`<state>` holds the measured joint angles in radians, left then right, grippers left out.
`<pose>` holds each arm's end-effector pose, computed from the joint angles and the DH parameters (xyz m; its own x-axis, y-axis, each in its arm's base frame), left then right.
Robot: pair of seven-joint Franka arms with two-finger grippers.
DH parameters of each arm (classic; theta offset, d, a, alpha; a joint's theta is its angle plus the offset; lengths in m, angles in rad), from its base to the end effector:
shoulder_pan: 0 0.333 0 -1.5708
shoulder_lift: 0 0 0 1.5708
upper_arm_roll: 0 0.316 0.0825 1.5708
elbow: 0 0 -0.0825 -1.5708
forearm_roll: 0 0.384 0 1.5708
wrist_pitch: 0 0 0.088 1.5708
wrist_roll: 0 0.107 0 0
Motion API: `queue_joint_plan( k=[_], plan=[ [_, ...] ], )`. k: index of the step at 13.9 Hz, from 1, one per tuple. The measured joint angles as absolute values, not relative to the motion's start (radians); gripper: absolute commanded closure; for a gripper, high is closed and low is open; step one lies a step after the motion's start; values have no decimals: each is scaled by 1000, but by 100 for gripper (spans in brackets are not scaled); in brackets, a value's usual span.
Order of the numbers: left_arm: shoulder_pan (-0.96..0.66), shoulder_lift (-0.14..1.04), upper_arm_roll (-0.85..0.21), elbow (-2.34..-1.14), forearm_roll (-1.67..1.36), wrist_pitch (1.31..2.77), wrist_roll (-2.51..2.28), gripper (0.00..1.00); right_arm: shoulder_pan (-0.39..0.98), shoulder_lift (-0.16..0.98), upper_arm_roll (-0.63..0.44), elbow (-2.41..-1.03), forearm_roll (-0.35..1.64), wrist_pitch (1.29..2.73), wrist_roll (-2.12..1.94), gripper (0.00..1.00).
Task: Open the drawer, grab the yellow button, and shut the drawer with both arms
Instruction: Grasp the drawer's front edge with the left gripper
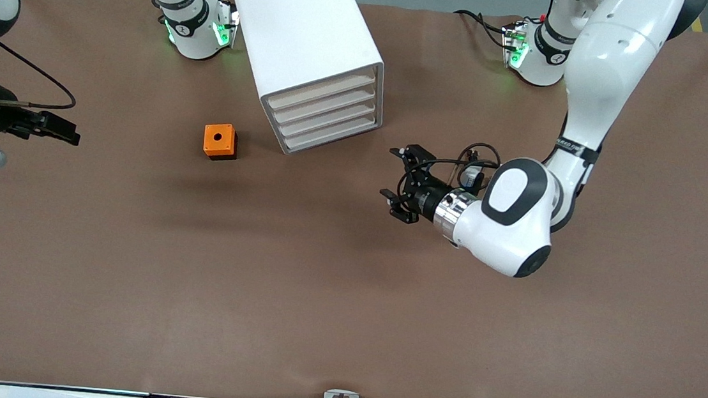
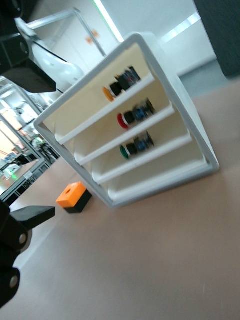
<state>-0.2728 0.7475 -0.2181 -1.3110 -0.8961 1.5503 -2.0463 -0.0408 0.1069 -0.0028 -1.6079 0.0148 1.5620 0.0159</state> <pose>0.5961 -0.3726 0.3225 -0.4461 0.7549 -0.4807 0.6312 -0.1154 -0.7670 0.5778 -0.0235 0.5458 0.9866 -0.0589 -0.1524 -0.0614 -0.9980 -0.0119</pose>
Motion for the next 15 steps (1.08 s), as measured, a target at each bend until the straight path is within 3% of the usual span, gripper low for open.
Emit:
queue_joint_plan(
  k=[4, 6, 10, 15],
  plan=[
    [-307, 828, -227, -1311, -969, 1520, -2198, 4, -42, 118, -3, -1598, 15, 1564, 16, 0],
    [-335, 847, -229, -1313, -1001, 1481, -2267, 13, -42, 118, -3, -1595, 12, 1564, 4, 0],
    [-380, 872, -230, -1347, -1049, 1381, -2362, 41, -42, 121, 0, -1594, -9, 1581, -50, 0],
    [-405, 873, -231, -1400, -1049, 1356, -2390, 49, -42, 122, 1, -1592, -11, 1587, -51, 0]
  ],
)
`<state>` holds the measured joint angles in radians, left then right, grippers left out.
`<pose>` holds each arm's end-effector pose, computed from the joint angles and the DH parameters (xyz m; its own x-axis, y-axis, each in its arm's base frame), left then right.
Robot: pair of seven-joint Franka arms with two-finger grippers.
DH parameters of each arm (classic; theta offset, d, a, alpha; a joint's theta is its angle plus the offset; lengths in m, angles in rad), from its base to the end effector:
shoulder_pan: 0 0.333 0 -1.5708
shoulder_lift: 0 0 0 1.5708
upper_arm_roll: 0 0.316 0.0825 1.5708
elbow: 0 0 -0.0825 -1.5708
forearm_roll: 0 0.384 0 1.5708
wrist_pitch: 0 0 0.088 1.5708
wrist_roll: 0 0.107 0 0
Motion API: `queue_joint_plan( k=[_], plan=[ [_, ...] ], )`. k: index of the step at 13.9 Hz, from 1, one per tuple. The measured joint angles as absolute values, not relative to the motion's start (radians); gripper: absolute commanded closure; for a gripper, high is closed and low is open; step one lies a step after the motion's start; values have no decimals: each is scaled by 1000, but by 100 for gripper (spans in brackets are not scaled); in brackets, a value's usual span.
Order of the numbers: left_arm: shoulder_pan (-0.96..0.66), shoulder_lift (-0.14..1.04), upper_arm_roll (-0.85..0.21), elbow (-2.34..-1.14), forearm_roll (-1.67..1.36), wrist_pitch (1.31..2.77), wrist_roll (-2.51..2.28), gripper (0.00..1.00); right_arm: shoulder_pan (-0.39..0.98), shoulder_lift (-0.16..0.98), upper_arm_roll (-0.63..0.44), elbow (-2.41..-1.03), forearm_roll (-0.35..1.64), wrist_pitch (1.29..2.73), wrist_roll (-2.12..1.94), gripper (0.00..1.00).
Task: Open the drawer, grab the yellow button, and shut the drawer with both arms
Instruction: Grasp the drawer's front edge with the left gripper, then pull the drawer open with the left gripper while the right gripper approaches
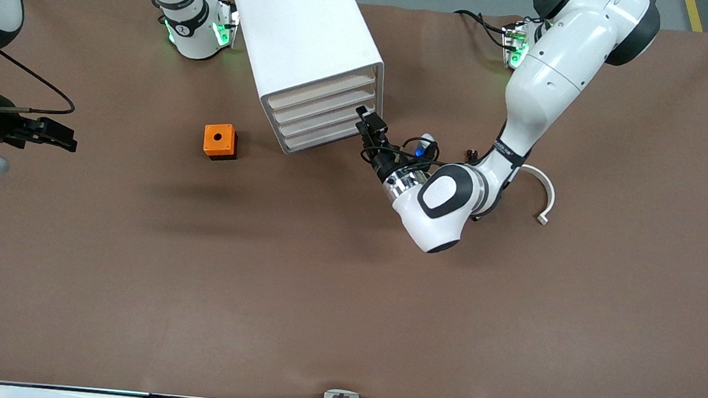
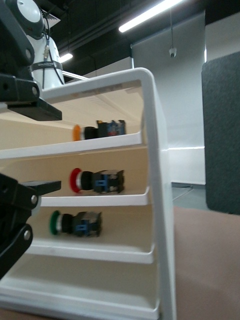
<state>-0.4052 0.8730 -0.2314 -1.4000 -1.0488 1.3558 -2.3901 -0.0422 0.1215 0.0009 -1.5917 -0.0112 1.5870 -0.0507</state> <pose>0.4868 -0.4517 0.2294 -0.4937 0.8692 -0.0275 0.0900 0.0196 -0.9958 0.5853 -0.0254 0.5466 0.9919 0.0099 -0.1263 0.0106 -0.9999 0.0046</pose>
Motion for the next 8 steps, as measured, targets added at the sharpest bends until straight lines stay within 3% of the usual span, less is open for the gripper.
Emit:
queue_joint_plan(
  k=[8],
  plan=[
    [-464, 873, -233, -1429, -1049, 1308, -2418, 53, -38, 123, 6, -1585, -11, 1573, 14, 0]
  ],
)
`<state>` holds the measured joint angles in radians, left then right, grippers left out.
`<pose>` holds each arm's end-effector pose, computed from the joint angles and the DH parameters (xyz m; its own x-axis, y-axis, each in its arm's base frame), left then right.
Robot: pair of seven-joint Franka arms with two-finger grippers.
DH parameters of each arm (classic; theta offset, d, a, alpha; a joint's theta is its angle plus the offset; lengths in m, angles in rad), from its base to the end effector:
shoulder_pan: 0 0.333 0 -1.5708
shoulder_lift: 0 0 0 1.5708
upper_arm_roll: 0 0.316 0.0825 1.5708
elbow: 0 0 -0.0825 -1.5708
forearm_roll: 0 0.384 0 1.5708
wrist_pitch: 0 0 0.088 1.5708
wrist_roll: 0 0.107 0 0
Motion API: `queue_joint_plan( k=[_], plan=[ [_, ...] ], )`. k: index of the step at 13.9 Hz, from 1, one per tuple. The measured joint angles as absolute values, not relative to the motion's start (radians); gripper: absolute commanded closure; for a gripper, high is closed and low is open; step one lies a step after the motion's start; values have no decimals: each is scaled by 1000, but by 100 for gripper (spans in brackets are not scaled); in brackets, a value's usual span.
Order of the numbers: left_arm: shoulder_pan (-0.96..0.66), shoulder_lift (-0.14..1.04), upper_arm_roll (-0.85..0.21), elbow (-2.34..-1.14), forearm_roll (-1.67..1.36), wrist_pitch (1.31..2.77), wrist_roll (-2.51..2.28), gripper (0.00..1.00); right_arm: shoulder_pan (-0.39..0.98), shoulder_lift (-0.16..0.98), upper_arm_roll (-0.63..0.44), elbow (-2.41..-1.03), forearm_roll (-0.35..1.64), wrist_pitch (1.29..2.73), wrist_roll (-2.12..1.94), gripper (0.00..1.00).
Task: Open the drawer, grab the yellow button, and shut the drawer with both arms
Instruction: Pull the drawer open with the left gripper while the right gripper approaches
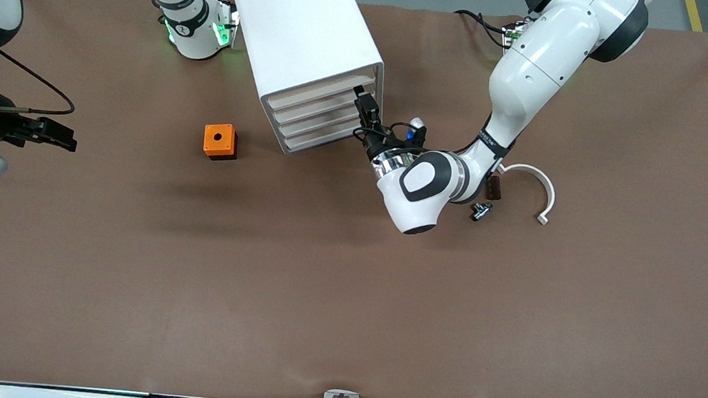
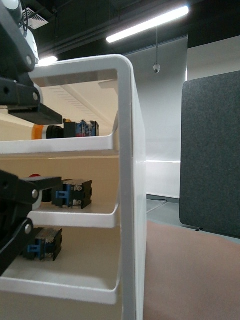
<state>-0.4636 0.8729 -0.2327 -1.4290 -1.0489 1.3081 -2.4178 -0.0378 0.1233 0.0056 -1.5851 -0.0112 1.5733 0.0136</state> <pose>0.4461 -0.4752 0.2229 -0.4066 0.9132 0.0265 0.0267 0.0408 -0.9988 0.5849 -0.0202 0.5476 0.9899 -0.0454 -0.1345 -0.0442 -0.9989 0.0122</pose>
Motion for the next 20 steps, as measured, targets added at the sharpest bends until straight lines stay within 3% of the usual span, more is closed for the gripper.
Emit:
queue_joint_plan(
  k=[6, 12, 20],
  plan=[
    [-482, 873, -233, -1449, -1049, 1287, -2435, 66, 7, 126, 13, -1589, -11, 1550, 224, 0],
    [-511, 870, -235, -1450, -1049, 1276, -2435, 92, 121, 127, 22, -1593, 0, 1543, 550, 0],
    [-503, 868, -232, -1450, -1049, 1276, -2435, 94, 261, 132, 25, -1593, 64, 1582, 891, 0]
  ],
)
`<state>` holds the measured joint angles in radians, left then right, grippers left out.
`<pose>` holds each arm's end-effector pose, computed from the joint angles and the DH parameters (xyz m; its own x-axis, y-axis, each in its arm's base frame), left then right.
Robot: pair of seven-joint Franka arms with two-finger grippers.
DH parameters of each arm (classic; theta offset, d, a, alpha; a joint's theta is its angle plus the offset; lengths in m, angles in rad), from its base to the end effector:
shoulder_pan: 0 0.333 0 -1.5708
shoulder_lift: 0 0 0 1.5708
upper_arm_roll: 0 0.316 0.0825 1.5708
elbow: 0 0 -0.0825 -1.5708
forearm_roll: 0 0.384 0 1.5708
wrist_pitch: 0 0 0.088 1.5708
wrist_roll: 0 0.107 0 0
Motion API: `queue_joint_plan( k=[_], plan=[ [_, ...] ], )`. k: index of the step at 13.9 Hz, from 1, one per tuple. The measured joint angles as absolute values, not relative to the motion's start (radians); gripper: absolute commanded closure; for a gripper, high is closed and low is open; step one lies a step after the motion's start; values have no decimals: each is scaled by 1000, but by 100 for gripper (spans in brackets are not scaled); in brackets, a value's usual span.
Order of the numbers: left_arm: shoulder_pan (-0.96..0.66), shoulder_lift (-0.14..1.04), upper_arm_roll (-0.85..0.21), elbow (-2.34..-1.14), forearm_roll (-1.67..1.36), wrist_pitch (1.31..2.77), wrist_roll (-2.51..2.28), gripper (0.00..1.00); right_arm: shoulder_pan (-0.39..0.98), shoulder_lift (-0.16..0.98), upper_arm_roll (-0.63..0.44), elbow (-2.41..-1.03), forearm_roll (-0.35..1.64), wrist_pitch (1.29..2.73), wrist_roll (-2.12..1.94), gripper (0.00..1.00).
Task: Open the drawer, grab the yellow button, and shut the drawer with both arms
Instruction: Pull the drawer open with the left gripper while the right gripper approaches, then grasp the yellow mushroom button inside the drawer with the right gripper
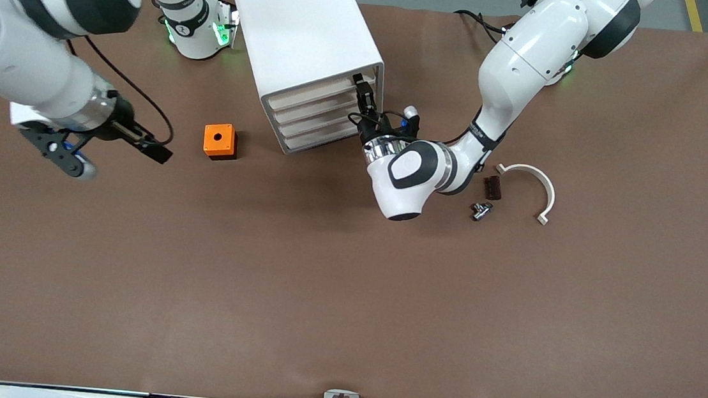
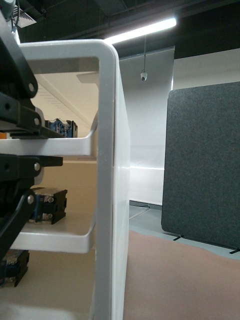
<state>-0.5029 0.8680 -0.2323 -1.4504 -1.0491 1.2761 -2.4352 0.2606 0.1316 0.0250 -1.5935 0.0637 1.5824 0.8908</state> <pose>0.4186 -0.4886 0.2209 -0.3443 0.9370 0.0588 -0.0097 0.0591 -0.9982 0.5618 0.1712 0.5398 0.8084 -0.5715 -0.1409 -0.5679 -0.8202 0.0690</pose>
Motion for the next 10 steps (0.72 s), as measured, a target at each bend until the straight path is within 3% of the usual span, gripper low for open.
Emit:
queue_joint_plan(
  k=[10],
  plan=[
    [-348, 867, -228, -1432, -1049, 1280, -2435, 92, 592, 201, 29, -1602, 64, 1757, 1387, 0]
  ],
)
